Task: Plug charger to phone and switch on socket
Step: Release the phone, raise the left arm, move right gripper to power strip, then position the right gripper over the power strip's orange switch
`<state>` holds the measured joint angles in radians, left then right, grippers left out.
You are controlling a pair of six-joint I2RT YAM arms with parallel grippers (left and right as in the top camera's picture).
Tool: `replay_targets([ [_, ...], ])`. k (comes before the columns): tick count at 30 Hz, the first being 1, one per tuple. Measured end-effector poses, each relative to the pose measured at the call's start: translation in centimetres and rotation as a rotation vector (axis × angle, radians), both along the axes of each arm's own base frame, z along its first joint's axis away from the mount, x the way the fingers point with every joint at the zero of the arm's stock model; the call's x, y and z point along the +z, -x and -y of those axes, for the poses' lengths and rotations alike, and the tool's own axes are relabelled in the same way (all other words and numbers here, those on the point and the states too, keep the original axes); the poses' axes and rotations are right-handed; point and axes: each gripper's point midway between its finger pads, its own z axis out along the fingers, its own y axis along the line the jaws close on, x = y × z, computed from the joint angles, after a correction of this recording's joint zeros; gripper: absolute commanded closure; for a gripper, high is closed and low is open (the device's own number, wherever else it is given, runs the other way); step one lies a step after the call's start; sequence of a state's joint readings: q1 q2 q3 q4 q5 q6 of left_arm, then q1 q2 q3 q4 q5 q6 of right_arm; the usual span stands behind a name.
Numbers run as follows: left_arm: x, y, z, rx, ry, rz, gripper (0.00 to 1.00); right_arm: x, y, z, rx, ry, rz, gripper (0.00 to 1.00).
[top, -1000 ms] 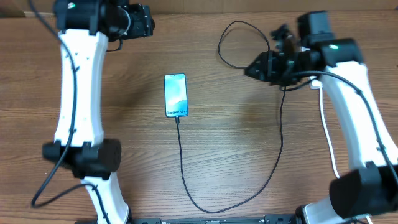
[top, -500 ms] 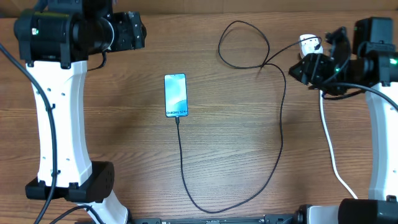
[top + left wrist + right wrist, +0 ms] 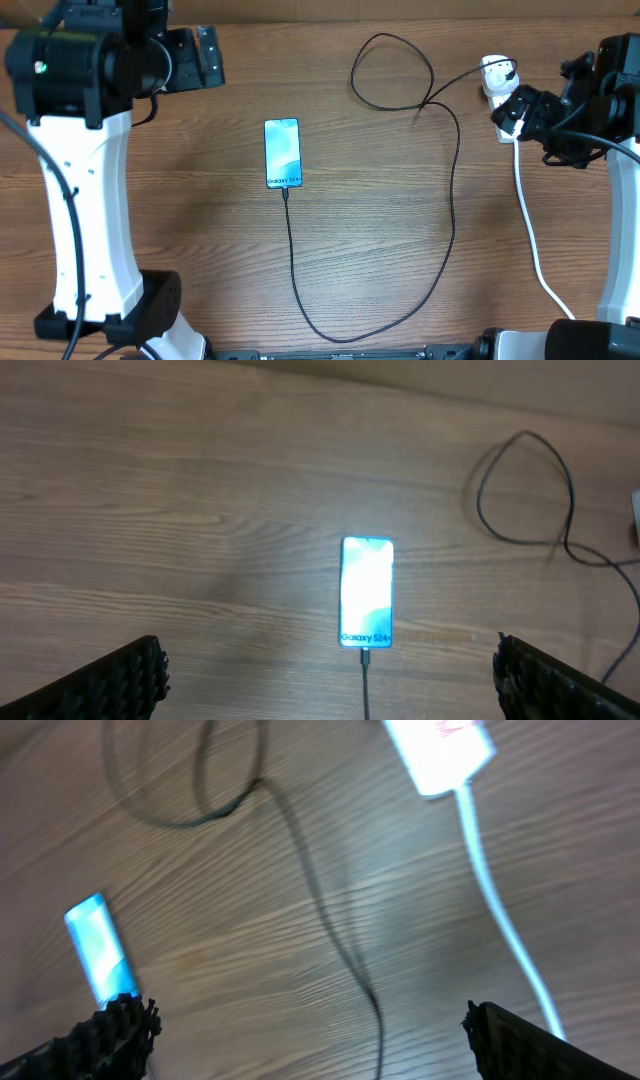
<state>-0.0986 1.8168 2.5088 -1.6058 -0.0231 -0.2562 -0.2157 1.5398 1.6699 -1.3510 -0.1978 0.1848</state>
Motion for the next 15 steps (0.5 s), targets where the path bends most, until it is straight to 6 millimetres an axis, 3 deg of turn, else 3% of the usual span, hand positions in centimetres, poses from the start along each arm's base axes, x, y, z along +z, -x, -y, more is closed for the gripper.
replay_targets([
  [6, 2.0, 1.7, -1.1, 0.067, -0.013, 0.055, 0.00, -0.2, 0.1, 2.6, -0.130, 0.096, -0.017, 0.00],
  [15, 2.2, 1.9, -1.6, 0.097, -0.018, 0.059, 0.00, 1.0, -1.9, 4.6, -0.233, 0.160, 0.073, 0.00],
])
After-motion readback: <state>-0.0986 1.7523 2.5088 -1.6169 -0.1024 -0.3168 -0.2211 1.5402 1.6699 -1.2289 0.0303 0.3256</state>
